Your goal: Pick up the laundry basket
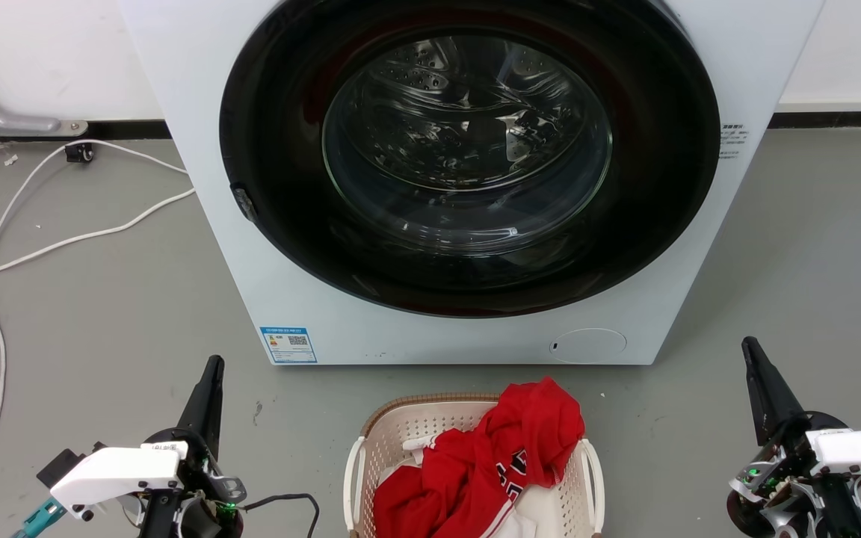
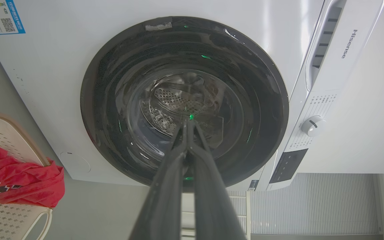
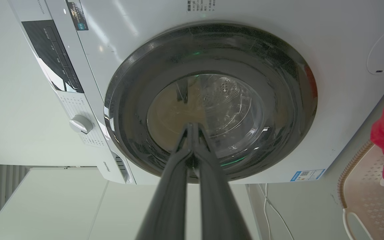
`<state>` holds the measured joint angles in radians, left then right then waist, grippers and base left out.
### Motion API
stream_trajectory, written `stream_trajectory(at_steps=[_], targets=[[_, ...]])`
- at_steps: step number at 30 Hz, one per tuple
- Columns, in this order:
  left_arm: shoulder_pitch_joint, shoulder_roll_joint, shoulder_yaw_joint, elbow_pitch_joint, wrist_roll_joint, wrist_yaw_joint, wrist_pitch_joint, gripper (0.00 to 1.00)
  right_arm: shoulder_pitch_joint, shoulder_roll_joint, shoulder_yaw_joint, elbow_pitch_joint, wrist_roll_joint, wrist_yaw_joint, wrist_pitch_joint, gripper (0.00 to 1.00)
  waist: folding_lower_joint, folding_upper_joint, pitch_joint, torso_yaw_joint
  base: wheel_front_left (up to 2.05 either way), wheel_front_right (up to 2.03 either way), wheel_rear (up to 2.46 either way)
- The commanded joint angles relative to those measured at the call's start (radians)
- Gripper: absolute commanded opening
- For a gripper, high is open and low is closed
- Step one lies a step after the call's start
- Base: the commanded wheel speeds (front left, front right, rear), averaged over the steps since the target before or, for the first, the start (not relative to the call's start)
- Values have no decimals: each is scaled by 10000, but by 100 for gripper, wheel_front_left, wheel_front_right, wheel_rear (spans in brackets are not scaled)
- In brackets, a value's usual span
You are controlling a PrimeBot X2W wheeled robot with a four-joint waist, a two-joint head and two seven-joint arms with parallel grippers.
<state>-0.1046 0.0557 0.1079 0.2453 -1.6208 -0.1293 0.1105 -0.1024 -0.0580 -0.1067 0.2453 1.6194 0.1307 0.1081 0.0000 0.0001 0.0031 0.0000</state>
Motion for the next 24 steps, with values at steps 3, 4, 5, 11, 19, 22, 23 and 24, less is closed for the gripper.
stream_trajectory(at_steps=[3, 4, 5, 11, 19, 22, 23, 24], targets=[[-89, -16, 35, 13, 65, -34, 13, 0, -125, 42, -18, 11, -28, 0, 31, 0, 0, -1, 0, 0, 0, 0, 0], [-89, -15, 36, 13, 65, -34, 13, 0, -126, 42, -20, 11, -28, 0, 32, 0, 0, -1, 0, 0, 0, 0, 0], [-90, -16, 37, 13, 66, -34, 14, 0, -126, 43, -21, 11, -30, 0, 34, 0, 0, -1, 0, 0, 0, 0, 0], [-90, -18, 43, 13, 73, -34, 16, 0, -127, 46, -27, 12, -34, 0, 38, 0, 0, -1, 0, 0, 0, 0, 0], [-91, -20, 50, 13, 66, -34, 25, 0, -128, 51, -34, 13, -42, 0, 47, 0, 0, -1, 0, 0, 0, 0, 0], [-91, -21, 53, 13, 64, -34, 28, 0, -128, 52, -37, 13, -46, 0, 50, 0, 0, -1, 0, 0, 0, 0, 0], [-91, -22, 52, 14, 66, -34, 28, 0, -128, 53, -37, 13, -47, 0, 52, 0, 0, -1, 0, 0, 0, 0, 0], [-91, -22, 54, 14, 67, -34, 29, 0, -128, 53, -38, 13, -48, 0, 51, 0, 0, -1, 0, 0, 0, 0, 0]])
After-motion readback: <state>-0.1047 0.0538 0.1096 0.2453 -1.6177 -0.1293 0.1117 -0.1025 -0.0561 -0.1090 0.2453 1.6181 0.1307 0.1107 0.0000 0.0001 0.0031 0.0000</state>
